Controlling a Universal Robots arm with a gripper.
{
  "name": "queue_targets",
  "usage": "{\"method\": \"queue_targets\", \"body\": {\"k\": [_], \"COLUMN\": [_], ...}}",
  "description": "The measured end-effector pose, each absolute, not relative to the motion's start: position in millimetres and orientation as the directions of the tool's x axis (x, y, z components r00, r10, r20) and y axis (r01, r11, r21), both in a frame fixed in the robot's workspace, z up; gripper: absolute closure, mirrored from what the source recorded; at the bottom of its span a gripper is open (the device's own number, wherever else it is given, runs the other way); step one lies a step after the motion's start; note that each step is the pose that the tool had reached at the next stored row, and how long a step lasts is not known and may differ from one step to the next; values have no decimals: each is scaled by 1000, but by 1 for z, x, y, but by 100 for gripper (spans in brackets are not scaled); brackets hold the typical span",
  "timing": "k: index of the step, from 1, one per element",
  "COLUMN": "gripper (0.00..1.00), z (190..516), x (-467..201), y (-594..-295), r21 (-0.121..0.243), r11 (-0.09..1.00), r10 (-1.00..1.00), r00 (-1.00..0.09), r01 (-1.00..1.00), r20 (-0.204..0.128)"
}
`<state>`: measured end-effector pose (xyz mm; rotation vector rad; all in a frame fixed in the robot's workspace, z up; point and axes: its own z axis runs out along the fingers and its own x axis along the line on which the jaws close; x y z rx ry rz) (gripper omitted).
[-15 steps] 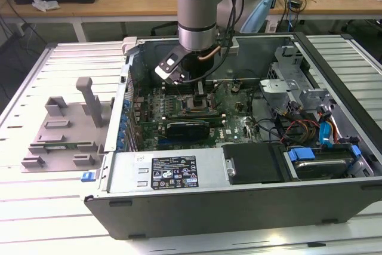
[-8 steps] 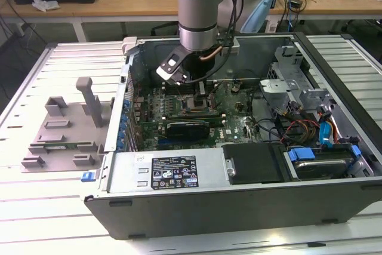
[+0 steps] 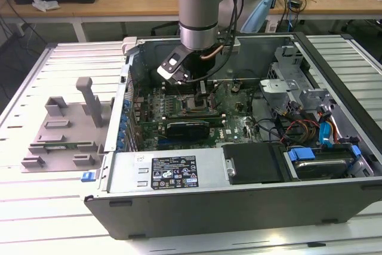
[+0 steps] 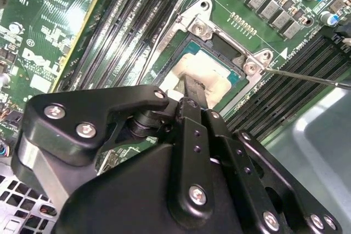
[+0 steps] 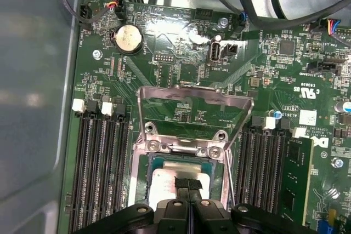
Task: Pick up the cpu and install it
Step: 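Place the cpu into insertion slot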
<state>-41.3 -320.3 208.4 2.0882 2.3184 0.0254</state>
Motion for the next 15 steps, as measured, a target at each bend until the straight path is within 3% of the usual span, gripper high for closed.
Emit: {"method": "queue_targets", "body": {"k": [15], "gripper": [89], "z": [261], "x": [-41], "y": [-320], "r21": [26], "r11": [103], "r10": [995], "r00": [-103], "r01": [994], "r20": [-11]}}
